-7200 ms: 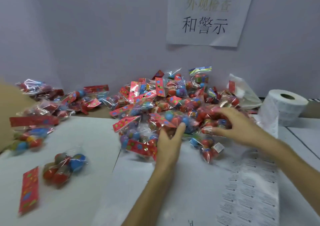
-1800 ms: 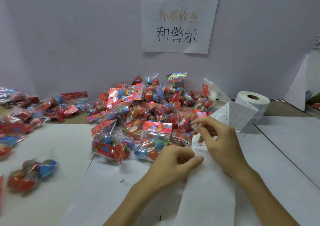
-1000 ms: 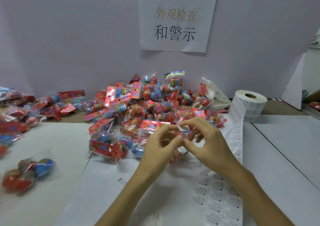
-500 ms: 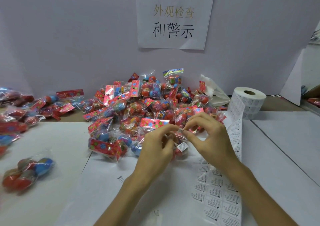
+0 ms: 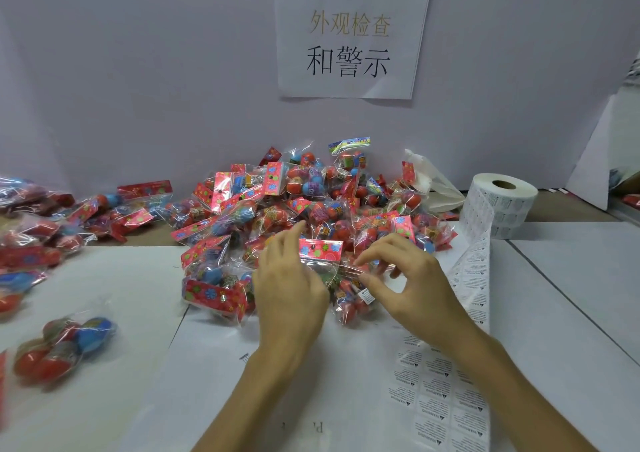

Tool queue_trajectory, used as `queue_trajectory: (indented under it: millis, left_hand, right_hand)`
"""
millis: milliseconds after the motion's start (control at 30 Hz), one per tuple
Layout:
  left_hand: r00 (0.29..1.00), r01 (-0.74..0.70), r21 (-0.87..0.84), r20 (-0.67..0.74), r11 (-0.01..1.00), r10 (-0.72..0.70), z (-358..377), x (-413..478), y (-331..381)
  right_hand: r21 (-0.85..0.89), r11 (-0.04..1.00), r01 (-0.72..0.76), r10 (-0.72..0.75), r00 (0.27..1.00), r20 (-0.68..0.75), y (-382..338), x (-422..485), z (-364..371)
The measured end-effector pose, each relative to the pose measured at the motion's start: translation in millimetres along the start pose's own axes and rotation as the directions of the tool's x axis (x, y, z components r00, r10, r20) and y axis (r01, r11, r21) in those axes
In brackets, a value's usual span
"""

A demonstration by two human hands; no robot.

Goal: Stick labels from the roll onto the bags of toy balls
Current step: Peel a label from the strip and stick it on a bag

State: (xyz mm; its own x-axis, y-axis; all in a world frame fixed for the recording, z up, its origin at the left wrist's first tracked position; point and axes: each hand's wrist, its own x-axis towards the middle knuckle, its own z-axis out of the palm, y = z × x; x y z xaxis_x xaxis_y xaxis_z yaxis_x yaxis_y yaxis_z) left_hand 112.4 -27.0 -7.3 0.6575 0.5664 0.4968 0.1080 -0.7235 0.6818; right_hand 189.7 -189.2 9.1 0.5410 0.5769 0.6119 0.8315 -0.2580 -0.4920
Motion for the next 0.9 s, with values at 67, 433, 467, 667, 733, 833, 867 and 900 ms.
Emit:
queue_trajectory:
  millis: [67, 433, 467, 667, 733, 833, 867, 900]
  left_hand:
    - [0.992, 0.101, 0.077, 0.069, 0.992, -0.106, -1.8, 5.1, -9.2]
    - [0.967, 0.146, 0.364, 0.144, 0.920, -0.211, -3.6, 12.9, -23.2]
    - [0.968, 0.151, 0.331, 0.141, 0.931, -0.207, -5.0, 12.5, -21.5]
    - [0.975, 0.213, -0.099, 0.090, 0.972, -0.204, -9.2, 10.4, -12.1]
    - [0.960, 0.277, -0.317, 0.131, 0.907, -0.248, -11.1, 14.6, -11.3]
    - [0.938, 0.347, -0.593, 0.226, 0.727, -0.263, -15.8, 18.0, -9.4]
    - [0.935, 0.356, -0.649, 0.246, 0.673, -0.257, -17.2, 18.5, -8.5]
    - [0.930, 0.367, -0.685, 0.269, 0.629, -0.250, -17.7, 19.2, -7.5]
  right_hand:
    - [0.017, 0.999, -0.034, 0.034, 0.999, 0.035, 0.1, -1.3, 0.8]
    - [0.065, 0.982, -0.176, 0.157, 0.960, 0.231, -7.9, -8.0, 19.6]
    - [0.051, 0.983, -0.175, 0.158, 0.958, 0.240, -8.2, -8.5, 20.6]
    - [0.146, 0.965, -0.219, 0.193, 0.965, 0.176, -10.5, -8.8, 24.4]
    - [0.240, 0.934, -0.265, 0.246, 0.964, 0.105, -11.7, -7.9, 23.8]
    - [0.304, 0.912, -0.275, 0.303, 0.952, -0.048, -11.8, -6.3, 20.9]
    - [0.326, 0.907, -0.267, 0.315, 0.943, -0.104, -10.7, -5.5, 19.4]
    - [0.356, 0.897, -0.262, 0.330, 0.932, -0.147, -9.1, -4.6, 17.1]
